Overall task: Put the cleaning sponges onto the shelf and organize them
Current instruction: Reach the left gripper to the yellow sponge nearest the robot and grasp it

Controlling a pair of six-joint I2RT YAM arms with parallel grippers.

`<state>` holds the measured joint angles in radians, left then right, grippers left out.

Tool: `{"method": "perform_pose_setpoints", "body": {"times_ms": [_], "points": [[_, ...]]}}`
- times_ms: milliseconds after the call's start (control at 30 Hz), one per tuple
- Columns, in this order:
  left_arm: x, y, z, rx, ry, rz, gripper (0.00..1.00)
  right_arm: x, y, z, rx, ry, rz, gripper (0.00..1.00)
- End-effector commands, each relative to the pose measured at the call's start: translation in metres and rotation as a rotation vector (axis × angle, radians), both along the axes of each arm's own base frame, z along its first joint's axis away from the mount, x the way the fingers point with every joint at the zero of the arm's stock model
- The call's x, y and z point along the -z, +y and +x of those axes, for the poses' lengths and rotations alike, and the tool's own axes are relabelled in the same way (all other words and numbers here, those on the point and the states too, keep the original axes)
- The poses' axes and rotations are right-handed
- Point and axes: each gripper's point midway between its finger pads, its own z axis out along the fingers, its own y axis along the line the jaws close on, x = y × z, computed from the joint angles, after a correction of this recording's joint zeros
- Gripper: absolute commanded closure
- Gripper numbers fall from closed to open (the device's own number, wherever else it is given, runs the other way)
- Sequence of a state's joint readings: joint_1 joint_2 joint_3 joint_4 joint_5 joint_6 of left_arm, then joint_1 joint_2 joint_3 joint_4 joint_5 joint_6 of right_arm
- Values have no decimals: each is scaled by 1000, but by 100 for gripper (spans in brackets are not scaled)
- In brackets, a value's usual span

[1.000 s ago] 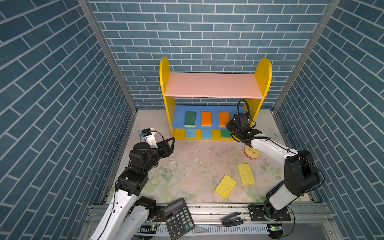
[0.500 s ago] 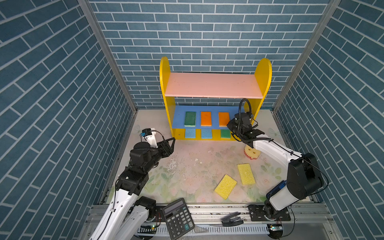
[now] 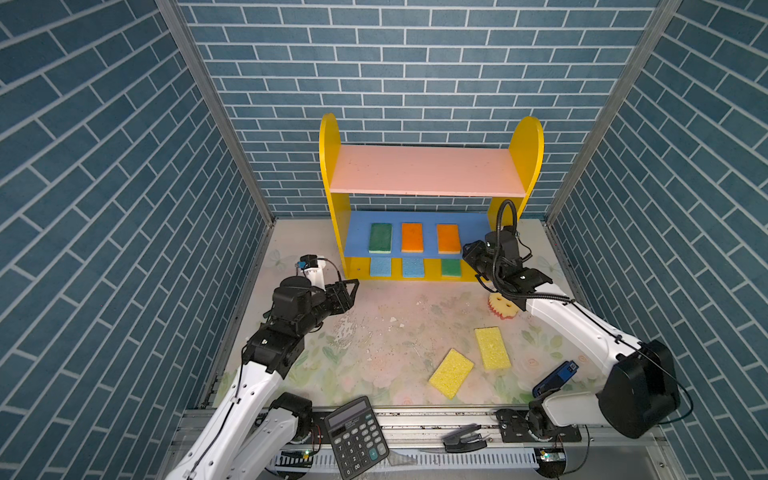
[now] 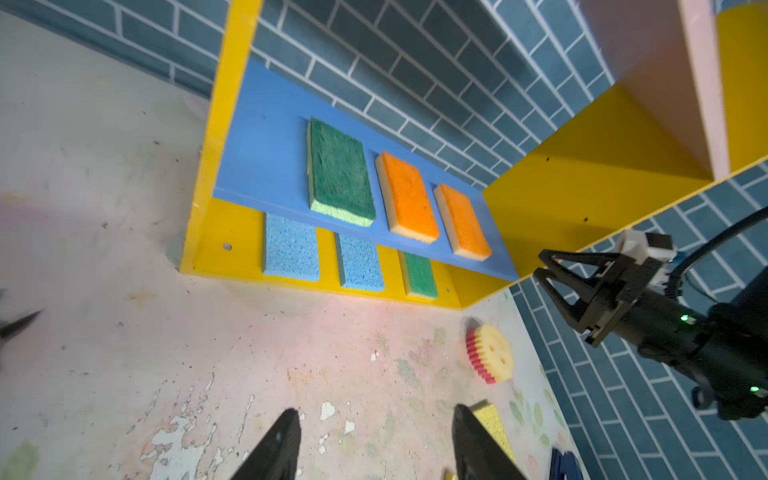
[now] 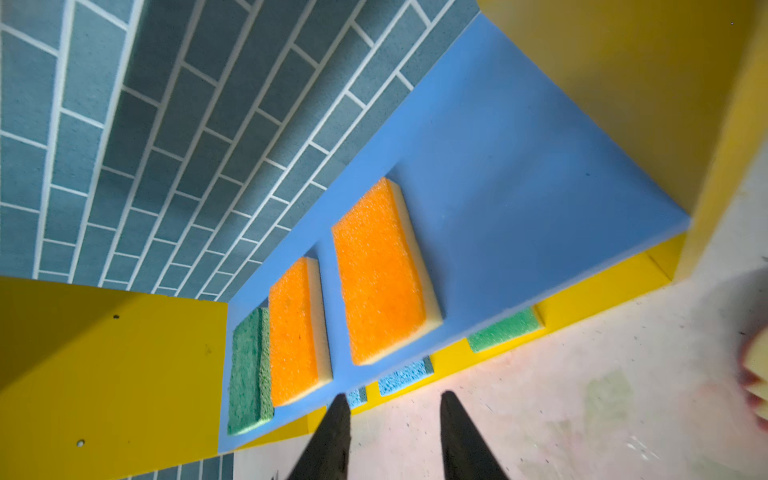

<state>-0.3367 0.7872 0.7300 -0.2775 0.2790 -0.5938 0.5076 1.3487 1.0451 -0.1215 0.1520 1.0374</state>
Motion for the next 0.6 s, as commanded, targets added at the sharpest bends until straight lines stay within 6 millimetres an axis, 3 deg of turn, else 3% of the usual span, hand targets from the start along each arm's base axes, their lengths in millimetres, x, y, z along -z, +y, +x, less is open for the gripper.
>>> {"method": "perform_pose_setpoints", "body": {"times_ms": [0, 200, 567], "points": [[15, -29, -13, 154, 30, 93, 41, 28, -17, -33, -40, 72, -101, 60], [75, -88, -40, 365, 140, 313, 40, 44, -49, -65, -28, 137, -183, 54], [126, -180, -88, 685, 164, 484, 40, 49, -79, -80, 12, 140, -207, 48]]}}
